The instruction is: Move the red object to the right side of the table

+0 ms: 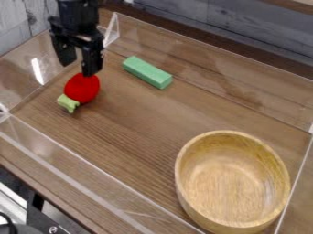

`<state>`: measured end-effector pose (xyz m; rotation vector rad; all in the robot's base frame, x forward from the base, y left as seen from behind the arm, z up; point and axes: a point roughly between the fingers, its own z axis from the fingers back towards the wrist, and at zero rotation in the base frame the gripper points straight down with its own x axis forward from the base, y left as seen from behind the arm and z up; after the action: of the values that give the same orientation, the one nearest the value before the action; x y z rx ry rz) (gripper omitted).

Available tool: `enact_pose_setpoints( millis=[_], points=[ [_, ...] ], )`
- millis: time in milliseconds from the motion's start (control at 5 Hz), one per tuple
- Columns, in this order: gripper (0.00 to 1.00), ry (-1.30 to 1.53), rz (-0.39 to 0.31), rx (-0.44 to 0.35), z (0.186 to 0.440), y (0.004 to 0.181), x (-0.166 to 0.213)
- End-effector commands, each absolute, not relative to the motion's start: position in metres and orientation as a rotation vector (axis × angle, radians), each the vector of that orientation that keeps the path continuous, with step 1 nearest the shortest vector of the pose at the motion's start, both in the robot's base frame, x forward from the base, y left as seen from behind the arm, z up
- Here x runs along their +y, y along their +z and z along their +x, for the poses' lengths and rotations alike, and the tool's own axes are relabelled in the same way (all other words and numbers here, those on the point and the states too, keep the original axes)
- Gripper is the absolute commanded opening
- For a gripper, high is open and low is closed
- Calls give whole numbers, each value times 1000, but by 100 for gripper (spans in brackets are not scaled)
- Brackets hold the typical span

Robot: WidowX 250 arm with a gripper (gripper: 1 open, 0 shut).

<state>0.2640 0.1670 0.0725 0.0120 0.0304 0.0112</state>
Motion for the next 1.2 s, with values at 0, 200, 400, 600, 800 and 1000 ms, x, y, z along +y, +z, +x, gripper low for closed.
enact_pose_setpoints(
  millis=[0, 200, 400, 600, 800, 1000],
  points=[
    [100, 16, 37, 2, 268, 70, 174],
    [100, 20, 38, 5, 271, 59, 175],
    [100, 28, 28, 1, 271, 55, 174],
    [100, 35, 14, -6, 272, 57, 170],
    [100, 43, 2, -11, 272, 59, 168],
    [100, 53, -9, -17, 272, 60, 166]
  ],
)
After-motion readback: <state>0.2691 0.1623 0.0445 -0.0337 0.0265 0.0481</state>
